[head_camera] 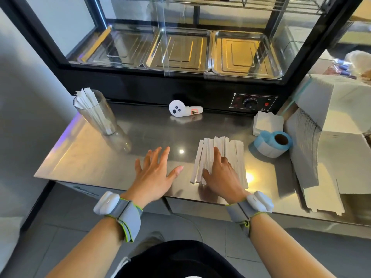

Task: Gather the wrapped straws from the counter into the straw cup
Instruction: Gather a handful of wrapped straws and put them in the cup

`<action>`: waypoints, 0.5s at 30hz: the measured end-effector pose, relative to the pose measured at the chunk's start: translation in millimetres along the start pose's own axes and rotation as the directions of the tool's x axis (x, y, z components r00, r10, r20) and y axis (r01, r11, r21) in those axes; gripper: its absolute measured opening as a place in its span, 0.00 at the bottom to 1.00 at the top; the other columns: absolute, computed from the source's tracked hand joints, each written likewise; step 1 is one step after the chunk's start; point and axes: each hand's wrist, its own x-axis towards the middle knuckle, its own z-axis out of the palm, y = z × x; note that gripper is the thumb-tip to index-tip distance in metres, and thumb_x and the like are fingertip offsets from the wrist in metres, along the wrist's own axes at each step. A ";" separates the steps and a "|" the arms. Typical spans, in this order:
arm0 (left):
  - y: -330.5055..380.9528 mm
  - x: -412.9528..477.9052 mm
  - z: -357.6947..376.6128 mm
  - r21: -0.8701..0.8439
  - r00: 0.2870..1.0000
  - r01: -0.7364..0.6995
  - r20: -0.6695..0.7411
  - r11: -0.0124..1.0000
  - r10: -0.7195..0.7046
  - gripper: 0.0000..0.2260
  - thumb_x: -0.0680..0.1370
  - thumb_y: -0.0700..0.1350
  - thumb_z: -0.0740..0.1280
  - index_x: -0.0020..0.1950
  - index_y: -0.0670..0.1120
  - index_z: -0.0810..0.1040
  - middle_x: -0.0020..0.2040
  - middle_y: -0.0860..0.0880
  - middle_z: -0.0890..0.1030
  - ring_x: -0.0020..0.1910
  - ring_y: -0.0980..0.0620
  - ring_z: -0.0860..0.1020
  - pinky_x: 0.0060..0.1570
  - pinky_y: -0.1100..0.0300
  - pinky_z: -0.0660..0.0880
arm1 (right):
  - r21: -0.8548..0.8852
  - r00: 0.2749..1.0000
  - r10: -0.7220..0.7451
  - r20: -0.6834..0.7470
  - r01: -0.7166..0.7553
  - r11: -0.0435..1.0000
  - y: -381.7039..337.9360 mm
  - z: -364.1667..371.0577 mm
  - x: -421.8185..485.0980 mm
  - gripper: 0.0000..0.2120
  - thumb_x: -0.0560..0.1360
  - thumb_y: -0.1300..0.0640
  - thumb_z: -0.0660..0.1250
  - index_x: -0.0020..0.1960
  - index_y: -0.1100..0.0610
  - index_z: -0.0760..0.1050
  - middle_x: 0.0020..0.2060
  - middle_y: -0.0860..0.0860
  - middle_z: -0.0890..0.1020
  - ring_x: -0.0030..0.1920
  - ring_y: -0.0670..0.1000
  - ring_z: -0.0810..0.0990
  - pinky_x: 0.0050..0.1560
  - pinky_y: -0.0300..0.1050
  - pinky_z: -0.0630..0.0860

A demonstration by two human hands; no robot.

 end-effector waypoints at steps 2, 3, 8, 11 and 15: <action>-0.1 3.5 -0.3 -0.008 1.000 0.008 -0.002 1.000 -0.008 0.34 0.73 0.68 0.47 0.75 0.55 0.45 0.78 0.48 0.49 0.77 0.46 0.45 0.73 0.39 0.42 | 0.025 0.999 0.037 0.027 -0.038 0.999 0.3 0.4 7.1 0.34 0.78 0.54 0.62 0.77 0.60 0.49 0.64 0.64 0.72 0.61 0.65 0.76 0.57 0.54 0.73; -1.2 6.5 -0.6 -0.015 1.000 0.013 -0.003 1.000 -0.013 0.33 0.74 0.68 0.47 0.75 0.55 0.45 0.78 0.48 0.49 0.77 0.46 0.45 0.73 0.39 0.42 | 0.027 0.998 0.054 0.039 -0.055 0.998 -0.6 1.6 11.6 0.34 0.78 0.55 0.62 0.77 0.60 0.49 0.64 0.64 0.72 0.61 0.65 0.75 0.57 0.54 0.73; -6.2 18.4 -3.2 -0.046 0.999 0.004 0.038 0.999 -0.003 0.32 0.75 0.66 0.49 0.75 0.54 0.46 0.78 0.47 0.50 0.77 0.46 0.46 0.73 0.39 0.41 | 0.043 0.990 0.116 0.078 -0.119 0.992 -8.0 6.7 26.5 0.37 0.77 0.52 0.64 0.77 0.63 0.49 0.68 0.63 0.69 0.66 0.64 0.71 0.63 0.55 0.71; -14.2 31.1 -9.5 -0.045 0.997 -0.009 0.071 0.999 0.013 0.32 0.75 0.65 0.49 0.75 0.54 0.46 0.78 0.47 0.50 0.77 0.45 0.47 0.73 0.40 0.41 | 0.064 0.988 0.119 0.096 -0.126 0.990 -17.3 7.1 38.0 0.37 0.76 0.51 0.65 0.77 0.61 0.50 0.70 0.61 0.66 0.68 0.63 0.69 0.65 0.55 0.70; -29.3 55.8 -25.5 -0.040 0.995 -0.042 0.094 0.998 0.045 0.31 0.76 0.65 0.49 0.75 0.53 0.47 0.77 0.47 0.52 0.76 0.45 0.49 0.74 0.39 0.43 | 0.092 0.984 0.167 0.060 -0.172 0.981 -31.0 9.2 50.2 0.37 0.76 0.51 0.66 0.77 0.60 0.52 0.70 0.61 0.67 0.68 0.63 0.68 0.65 0.55 0.71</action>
